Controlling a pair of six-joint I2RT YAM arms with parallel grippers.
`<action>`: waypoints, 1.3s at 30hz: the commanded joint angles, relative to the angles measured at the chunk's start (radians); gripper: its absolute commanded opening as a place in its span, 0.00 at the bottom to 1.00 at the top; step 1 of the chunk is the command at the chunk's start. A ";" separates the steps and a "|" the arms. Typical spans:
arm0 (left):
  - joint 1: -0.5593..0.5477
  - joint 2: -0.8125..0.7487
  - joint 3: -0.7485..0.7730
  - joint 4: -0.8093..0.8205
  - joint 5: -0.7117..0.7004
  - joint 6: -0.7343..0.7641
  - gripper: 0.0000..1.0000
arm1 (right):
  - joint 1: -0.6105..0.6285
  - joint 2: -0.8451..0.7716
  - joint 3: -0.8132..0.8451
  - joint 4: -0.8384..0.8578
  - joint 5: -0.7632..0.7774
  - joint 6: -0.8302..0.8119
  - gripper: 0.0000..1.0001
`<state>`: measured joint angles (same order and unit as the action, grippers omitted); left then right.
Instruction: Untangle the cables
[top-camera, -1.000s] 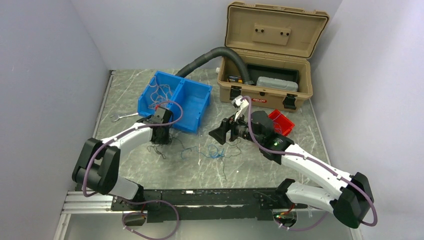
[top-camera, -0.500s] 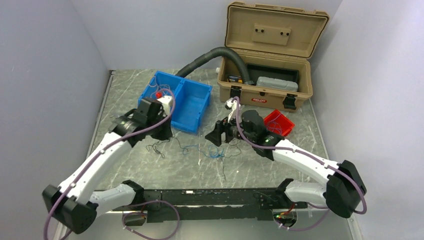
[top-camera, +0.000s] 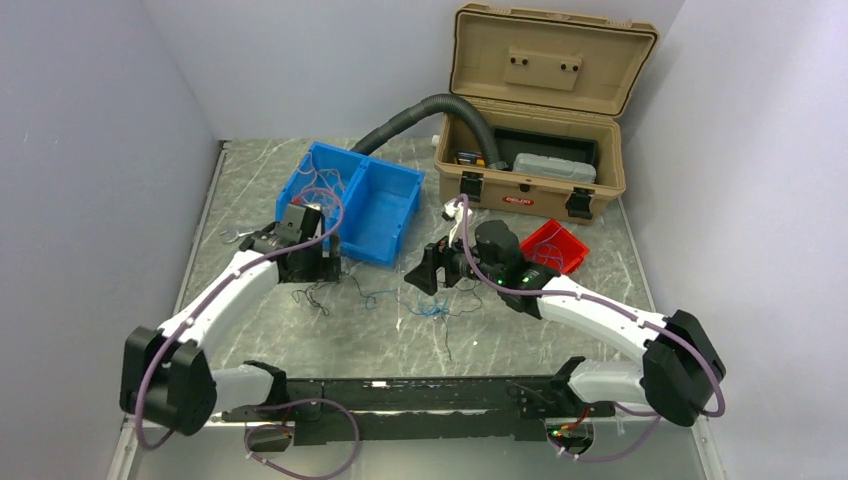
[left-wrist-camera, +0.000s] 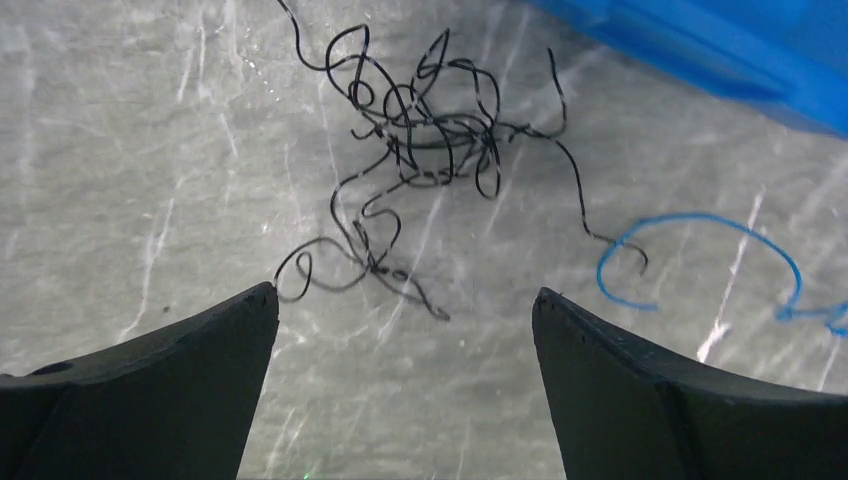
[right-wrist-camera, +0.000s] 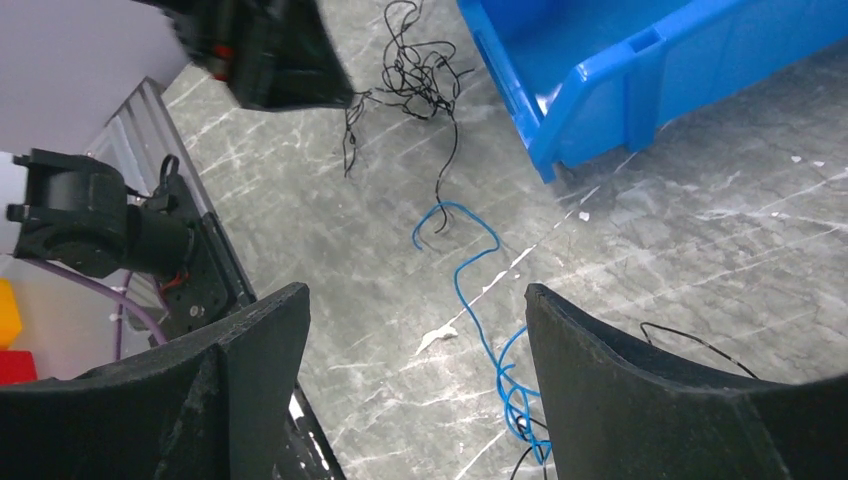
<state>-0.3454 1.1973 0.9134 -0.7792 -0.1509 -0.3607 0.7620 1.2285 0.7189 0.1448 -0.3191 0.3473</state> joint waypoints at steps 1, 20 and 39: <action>0.032 0.091 -0.045 0.308 -0.012 -0.078 0.99 | 0.004 -0.061 0.017 0.019 0.009 -0.015 0.81; 0.085 0.062 -0.120 0.312 0.049 -0.090 0.00 | 0.000 -0.044 0.013 -0.081 0.126 0.007 0.81; 0.068 -0.080 0.285 0.212 0.351 -0.032 0.00 | -0.003 0.005 0.005 -0.121 0.136 0.061 0.81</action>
<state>-0.2764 1.0393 1.1339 -0.6983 0.0669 -0.3969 0.7601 1.3079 0.7078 0.0063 -0.2146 0.3923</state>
